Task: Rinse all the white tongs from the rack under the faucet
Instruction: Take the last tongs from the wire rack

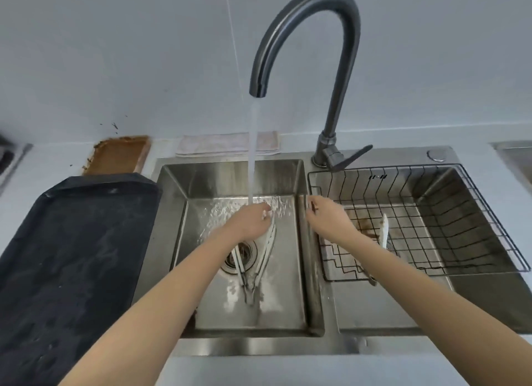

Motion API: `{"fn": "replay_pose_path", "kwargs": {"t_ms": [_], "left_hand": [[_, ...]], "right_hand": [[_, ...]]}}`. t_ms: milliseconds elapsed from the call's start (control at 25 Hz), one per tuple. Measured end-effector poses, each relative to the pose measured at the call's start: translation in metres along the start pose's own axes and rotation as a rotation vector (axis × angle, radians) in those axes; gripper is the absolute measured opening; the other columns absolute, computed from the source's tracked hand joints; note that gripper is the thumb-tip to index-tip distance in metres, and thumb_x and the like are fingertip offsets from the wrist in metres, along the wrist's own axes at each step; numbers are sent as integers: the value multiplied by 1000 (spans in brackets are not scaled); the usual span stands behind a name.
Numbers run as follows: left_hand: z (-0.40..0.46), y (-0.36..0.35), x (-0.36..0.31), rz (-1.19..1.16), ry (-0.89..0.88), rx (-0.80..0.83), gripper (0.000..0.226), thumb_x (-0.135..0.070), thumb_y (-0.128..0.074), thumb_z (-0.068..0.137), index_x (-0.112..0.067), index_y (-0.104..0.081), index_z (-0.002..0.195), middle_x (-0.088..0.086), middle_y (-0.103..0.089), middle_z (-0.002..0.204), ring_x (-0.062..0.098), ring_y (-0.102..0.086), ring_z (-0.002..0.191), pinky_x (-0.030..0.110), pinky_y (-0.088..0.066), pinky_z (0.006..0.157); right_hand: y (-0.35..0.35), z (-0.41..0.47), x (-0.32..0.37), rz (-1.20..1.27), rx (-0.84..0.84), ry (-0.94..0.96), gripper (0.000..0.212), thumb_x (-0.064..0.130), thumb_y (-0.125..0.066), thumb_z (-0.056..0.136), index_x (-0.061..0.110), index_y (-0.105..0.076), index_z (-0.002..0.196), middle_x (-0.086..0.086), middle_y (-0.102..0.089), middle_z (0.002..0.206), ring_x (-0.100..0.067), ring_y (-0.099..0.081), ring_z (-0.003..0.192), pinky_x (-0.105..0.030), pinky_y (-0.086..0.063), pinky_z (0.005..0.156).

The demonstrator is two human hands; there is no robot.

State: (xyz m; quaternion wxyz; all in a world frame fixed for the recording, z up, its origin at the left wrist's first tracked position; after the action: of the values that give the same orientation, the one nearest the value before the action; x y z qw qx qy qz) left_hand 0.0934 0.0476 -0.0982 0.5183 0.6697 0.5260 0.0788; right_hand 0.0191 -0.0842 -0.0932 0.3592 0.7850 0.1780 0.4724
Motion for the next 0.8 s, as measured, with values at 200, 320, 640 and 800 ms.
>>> {"fn": "replay_pose_path", "kwargs": {"t_ms": [200, 320, 640, 800], "left_hand": [[-2, -5, -56, 121, -98, -31, 44, -19, -35, 95, -11, -39, 138, 11, -44, 144, 27, -41, 131, 36, -35, 106], [2, -20, -83, 183, -103, -13, 42, -19, -34, 94, -9, -41, 135, 14, -47, 140, 29, -44, 128, 40, -38, 105], [13, -83, -136, 147, -158, 102, 39, -19, -34, 95, -4, -45, 130, 18, -53, 127, 31, -52, 115, 40, -44, 95], [18, -111, -137, 109, -99, 174, 44, -26, -35, 97, -3, -41, 133, 20, -55, 128, 33, -50, 119, 40, -42, 97]], "right_hand": [[40, -13, -52, -87, -12, -85, 48, 21, -41, 93, 8, -40, 139, -17, -62, 115, -20, -54, 83, -35, -49, 79], [55, -21, -85, -121, -12, -158, 46, 20, -40, 93, 3, -43, 136, -19, -63, 114, -30, -61, 99, -32, -46, 78], [42, -28, -150, -153, 128, -312, 49, 22, -43, 91, 7, -37, 137, -24, -54, 126, -34, -55, 111, -35, -44, 83], [30, -29, -160, -103, 134, -356, 60, 24, -48, 90, 3, -25, 141, -23, -52, 129, -35, -58, 108, -35, -45, 80]]}}
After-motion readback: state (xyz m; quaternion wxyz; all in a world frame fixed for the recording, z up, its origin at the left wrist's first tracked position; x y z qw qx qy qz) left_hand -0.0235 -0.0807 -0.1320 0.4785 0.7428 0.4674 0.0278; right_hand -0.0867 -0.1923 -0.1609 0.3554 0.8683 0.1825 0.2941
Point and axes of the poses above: each hand's wrist, its own z-axis towards the middle knuckle, its own y-axis out of the back of the hand, x = y × z, the point moved 7 cm from there along z, towards the middle knuckle
